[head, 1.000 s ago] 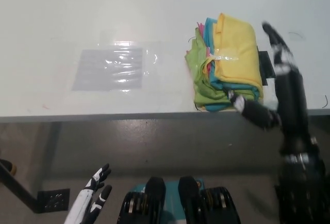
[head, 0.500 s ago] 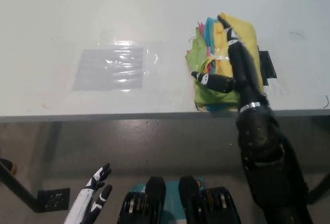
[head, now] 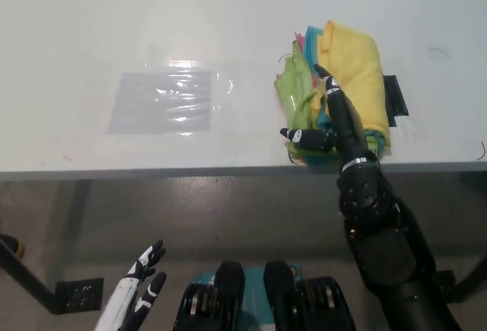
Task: A stack of folded microfibre clothes with a single fold is kept infront of the robot. the robot uses its right hand to grab one end of the clothes and pulla it away from the other end to unfold
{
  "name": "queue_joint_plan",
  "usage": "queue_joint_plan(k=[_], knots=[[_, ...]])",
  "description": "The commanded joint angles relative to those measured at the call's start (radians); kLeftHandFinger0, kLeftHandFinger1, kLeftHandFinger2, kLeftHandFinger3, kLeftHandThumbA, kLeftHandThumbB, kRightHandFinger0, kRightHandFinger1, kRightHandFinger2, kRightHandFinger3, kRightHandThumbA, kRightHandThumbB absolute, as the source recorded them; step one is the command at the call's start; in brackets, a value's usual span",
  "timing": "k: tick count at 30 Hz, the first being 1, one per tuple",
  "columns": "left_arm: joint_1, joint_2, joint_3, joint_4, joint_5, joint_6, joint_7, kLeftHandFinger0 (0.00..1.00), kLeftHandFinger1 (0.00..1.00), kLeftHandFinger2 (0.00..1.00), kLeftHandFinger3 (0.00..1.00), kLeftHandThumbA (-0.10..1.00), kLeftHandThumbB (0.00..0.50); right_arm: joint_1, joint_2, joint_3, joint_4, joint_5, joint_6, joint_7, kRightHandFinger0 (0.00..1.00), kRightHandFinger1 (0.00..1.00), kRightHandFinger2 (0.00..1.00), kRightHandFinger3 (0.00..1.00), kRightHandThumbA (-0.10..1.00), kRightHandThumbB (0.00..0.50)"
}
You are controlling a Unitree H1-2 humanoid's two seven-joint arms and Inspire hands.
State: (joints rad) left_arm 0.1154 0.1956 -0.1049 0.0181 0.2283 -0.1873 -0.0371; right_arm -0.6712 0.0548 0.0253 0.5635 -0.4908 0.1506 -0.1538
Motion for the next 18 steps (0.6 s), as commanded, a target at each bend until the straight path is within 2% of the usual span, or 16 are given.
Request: queue_joint_plan(k=[1, 2, 3, 4, 5, 6, 7, 8, 9, 12, 15, 17, 18], knots=[[-0.019, 0.017, 0.005, -0.027, 0.003, -0.031, -0.006, 1.0, 1.0, 1.0, 1.0, 1.0, 0.244, -0.027, -0.014, -0.052, 0.021, 0.026, -0.023, -0.163, 0.34, 0.45, 0.61, 0.72, 0.75, 0.171], [-0.02, 0.016, 0.006, -0.027, 0.003, -0.027, -0.006, 1.0, 1.0, 1.0, 1.0, 1.0, 0.246, -0.025, -0.016, -0.056, 0.02, 0.022, -0.04, -0.19, 0.21, 0.34, 0.52, 0.62, 0.71, 0.155], [-0.023, 0.016, 0.007, -0.024, 0.005, -0.027, -0.004, 1.0, 1.0, 1.0, 1.0, 1.0, 0.248, -0.027, -0.013, -0.07, 0.026, 0.033, -0.067, -0.215, 0.02, 0.14, 0.31, 0.45, 0.61, 0.115], [-0.025, 0.015, 0.008, -0.022, 0.003, -0.029, -0.004, 1.0, 1.0, 1.0, 1.0, 1.0, 0.246, -0.029, -0.008, -0.09, 0.027, 0.059, -0.1, -0.227, 0.0, 0.07, 0.24, 0.36, 0.53, 0.094], [-0.025, 0.014, 0.008, -0.025, 0.003, -0.026, -0.004, 1.0, 1.0, 1.0, 1.0, 1.0, 0.245, -0.028, -0.006, -0.101, 0.02, 0.076, -0.118, -0.23, 0.0, 0.06, 0.24, 0.3, 0.49, 0.08], [-0.025, 0.014, 0.008, -0.026, 0.006, -0.025, -0.003, 1.0, 1.0, 1.0, 1.0, 1.0, 0.245, -0.025, -0.005, -0.111, 0.011, 0.095, -0.135, -0.22, 0.0, 0.1, 0.31, 0.26, 0.54, 0.076], [-0.024, 0.014, 0.008, -0.024, 0.006, -0.028, -0.003, 1.0, 1.0, 1.0, 1.0, 1.0, 0.242, -0.023, -0.006, -0.116, 0.008, 0.105, -0.158, -0.217, 0.06, 0.16, 0.37, 0.26, 0.57, 0.078], [-0.024, 0.014, 0.007, -0.024, 0.005, -0.029, -0.004, 1.0, 1.0, 1.0, 1.0, 1.0, 0.235, -0.021, -0.006, -0.117, 0.002, 0.108, -0.163, -0.214, 0.02, 0.12, 0.28, 0.31, 0.62, 0.094], [-0.024, 0.014, 0.007, -0.025, 0.005, -0.029, -0.004, 1.0, 1.0, 1.0, 1.0, 1.0, 0.233, -0.017, -0.005, -0.119, -0.011, 0.114, -0.16, -0.208, 0.0, 0.05, 0.17, 0.28, 0.63, 0.103], [-0.023, 0.014, 0.006, -0.025, 0.007, -0.027, -0.005, 1.0, 1.0, 1.0, 1.0, 1.0, 0.235, -0.012, 0.001, -0.128, -0.023, 0.141, -0.168, -0.195, 0.0, 0.0, 0.04, 0.2, 0.61, 0.105], [-0.025, 0.016, 0.003, -0.029, 0.017, -0.022, -0.005, 1.0, 1.0, 1.0, 1.0, 1.0, 0.232, -0.018, 0.002, -0.129, -0.008, 0.161, -0.174, -0.188, 0.01, 0.03, 0.05, 0.2, 0.62, 0.115], [-0.029, 0.019, 0.002, -0.03, 0.016, -0.02, -0.009, 1.0, 1.0, 1.0, 1.0, 1.0, 0.227, -0.021, 0.0, -0.128, 0.004, 0.172, -0.187, -0.184, 0.0, 0.0, 0.03, 0.33, 0.64, 0.119], [-0.029, 0.019, 0.002, -0.03, 0.016, -0.021, -0.009, 1.0, 1.0, 1.0, 1.0, 1.0, 0.225, -0.021, -0.001, -0.126, 0.005, 0.173, -0.19, -0.186, 0.0, 0.0, 0.03, 0.34, 0.64, 0.12]])
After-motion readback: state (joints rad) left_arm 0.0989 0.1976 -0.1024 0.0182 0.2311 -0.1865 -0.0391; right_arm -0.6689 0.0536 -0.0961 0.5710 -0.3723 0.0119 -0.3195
